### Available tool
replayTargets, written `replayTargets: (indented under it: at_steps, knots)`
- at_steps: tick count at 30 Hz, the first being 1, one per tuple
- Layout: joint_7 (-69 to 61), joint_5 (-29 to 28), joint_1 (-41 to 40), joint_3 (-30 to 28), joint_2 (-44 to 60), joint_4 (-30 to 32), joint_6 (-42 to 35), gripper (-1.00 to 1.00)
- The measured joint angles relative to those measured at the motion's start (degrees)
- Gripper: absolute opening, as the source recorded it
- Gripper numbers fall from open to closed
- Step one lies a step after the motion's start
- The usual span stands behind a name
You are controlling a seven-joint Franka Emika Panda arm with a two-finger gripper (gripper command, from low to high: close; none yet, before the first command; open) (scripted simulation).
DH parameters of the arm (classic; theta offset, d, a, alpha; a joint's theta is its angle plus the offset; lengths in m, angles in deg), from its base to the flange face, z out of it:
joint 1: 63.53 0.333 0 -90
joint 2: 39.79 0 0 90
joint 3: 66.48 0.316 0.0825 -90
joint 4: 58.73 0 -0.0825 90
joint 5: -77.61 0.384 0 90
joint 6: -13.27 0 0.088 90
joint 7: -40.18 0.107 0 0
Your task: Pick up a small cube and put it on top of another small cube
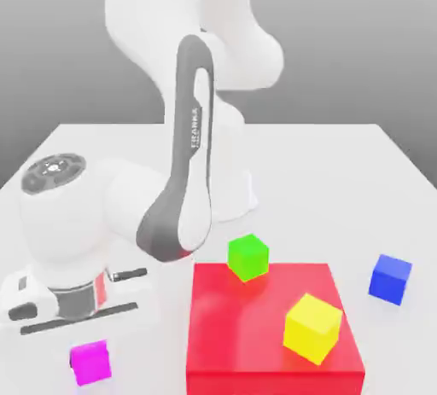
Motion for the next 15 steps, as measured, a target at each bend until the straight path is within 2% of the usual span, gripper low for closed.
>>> replayTargets:
  at_steps: [2, 9, 15]
  knots:
    - [0.79, -2.31, 1.25, -0.65, -0.56, -0.6, -3.11, -1.0]
    - [-6.87, -12.81, 6.92, 2.38, 1.99, -8.45, -12.97, -1.0]
    - [-14.51, -24.31, 15.56, 7.0, -0.55, -10.5, -16.89, -1.0]
